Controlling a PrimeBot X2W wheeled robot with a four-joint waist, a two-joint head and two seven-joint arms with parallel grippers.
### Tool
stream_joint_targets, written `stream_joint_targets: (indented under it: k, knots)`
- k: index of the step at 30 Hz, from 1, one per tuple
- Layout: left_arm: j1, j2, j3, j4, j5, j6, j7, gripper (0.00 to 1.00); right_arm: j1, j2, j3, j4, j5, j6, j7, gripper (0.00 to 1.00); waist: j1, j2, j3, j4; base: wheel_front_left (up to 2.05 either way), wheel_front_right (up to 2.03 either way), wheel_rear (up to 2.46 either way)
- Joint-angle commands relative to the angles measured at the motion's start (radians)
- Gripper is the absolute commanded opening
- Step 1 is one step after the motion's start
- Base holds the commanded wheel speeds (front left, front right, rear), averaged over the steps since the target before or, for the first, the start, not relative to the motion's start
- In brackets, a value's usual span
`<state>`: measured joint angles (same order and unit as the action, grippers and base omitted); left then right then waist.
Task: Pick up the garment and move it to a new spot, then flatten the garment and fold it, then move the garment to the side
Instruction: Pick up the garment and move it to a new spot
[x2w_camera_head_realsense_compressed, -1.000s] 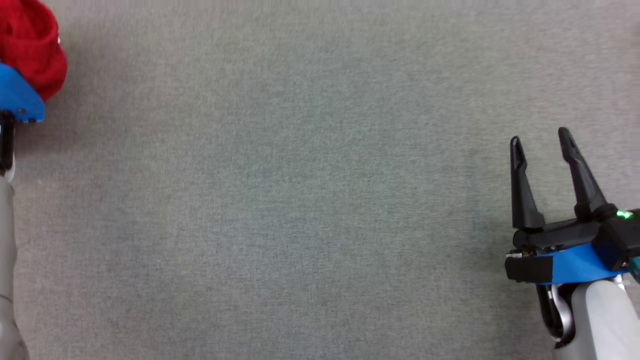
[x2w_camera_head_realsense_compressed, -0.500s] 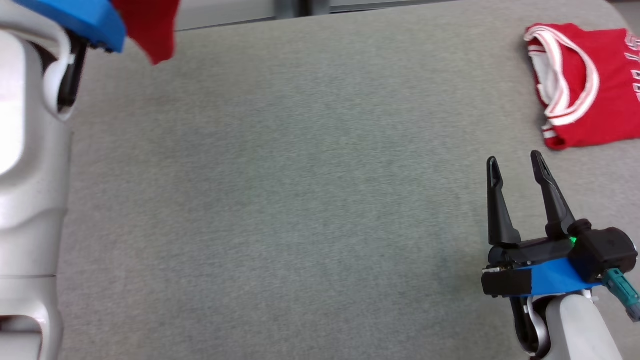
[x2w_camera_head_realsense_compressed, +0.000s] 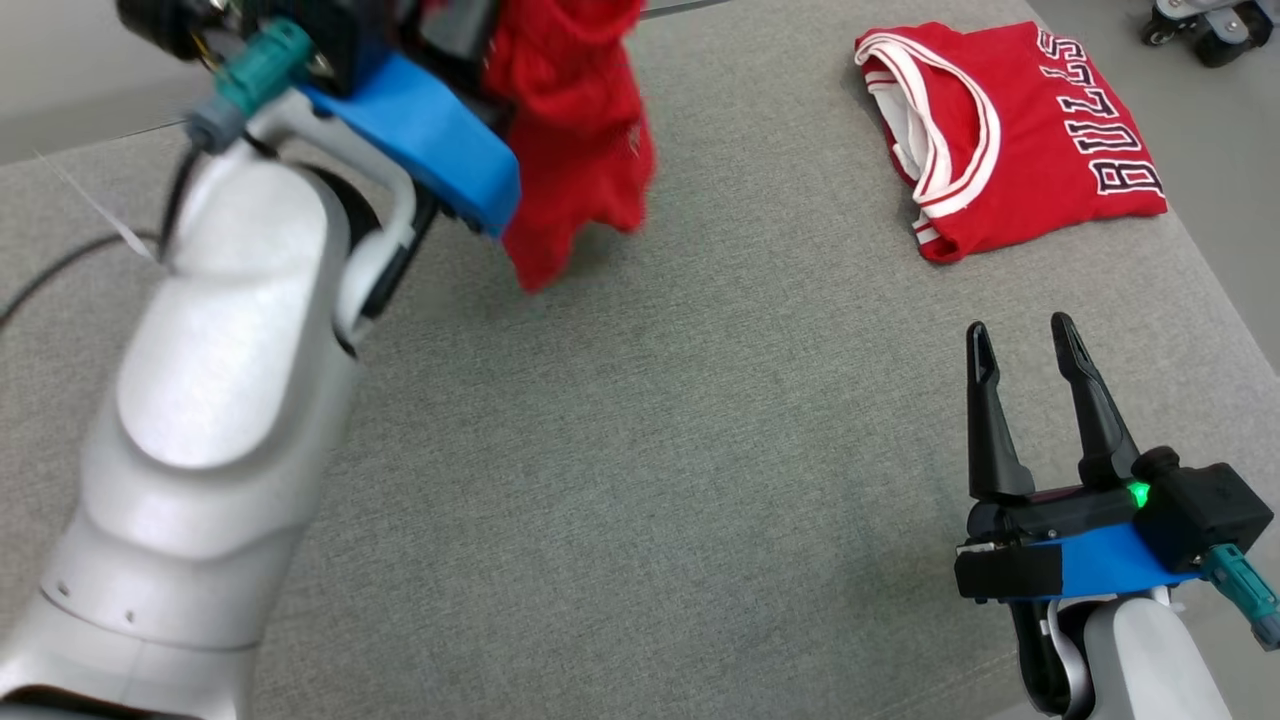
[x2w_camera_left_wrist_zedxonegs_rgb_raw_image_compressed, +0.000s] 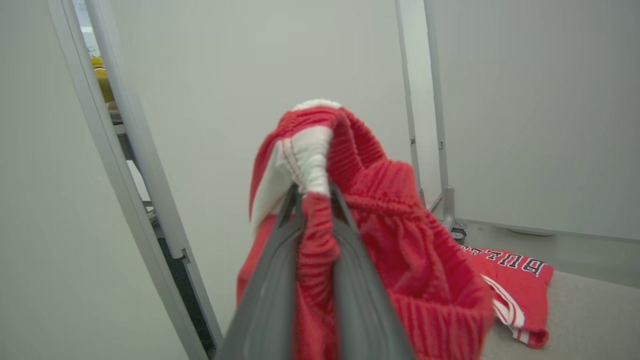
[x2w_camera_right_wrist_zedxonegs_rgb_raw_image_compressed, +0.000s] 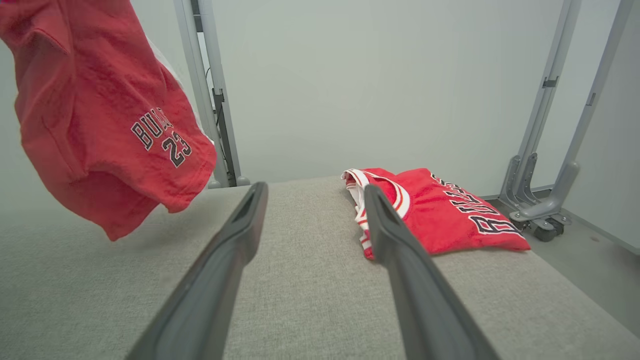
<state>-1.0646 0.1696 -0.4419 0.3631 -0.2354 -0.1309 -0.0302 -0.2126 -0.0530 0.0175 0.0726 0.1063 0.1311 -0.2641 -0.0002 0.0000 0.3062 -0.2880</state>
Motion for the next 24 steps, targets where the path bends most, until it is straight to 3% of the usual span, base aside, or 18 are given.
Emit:
stream_joint_targets:
  k: [1,20,21,22,24]
  knots:
    - [0.026,0.003,-0.004,-0.005,-0.001,0.002,-0.001,0.00,0.007,0.004,0.001,0.000,0.006,-0.001,0.001,1.00,0.0002,0.0000,0.001,-0.002,0.00,0.00,0.00]
    - [0.520,-0.069,-0.161,0.125,-0.068,0.019,-0.102,0.00,0.020,0.004,0.005,0.019,-0.030,-0.001,0.000,1.00,0.0002,0.0000,-0.040,0.102,0.00,0.00,0.00]
    - [0.528,-0.073,-0.164,0.128,-0.067,0.022,-0.112,0.41,0.023,0.004,0.005,0.020,-0.033,-0.001,0.000,1.00,0.0002,0.0000,-0.044,0.106,0.00,0.00,0.00]
    - [0.534,-0.076,-0.166,0.130,-0.069,0.025,-0.124,1.00,0.026,0.004,0.004,0.021,-0.036,-0.001,0.000,1.00,0.0002,0.0000,-0.048,0.112,0.00,0.00,0.00]
    - [0.542,-0.080,-0.168,0.128,-0.072,0.032,-0.147,1.00,0.030,0.004,0.002,0.025,-0.038,-0.001,0.000,1.00,0.0002,0.0000,-0.058,0.121,0.00,0.00,0.00]
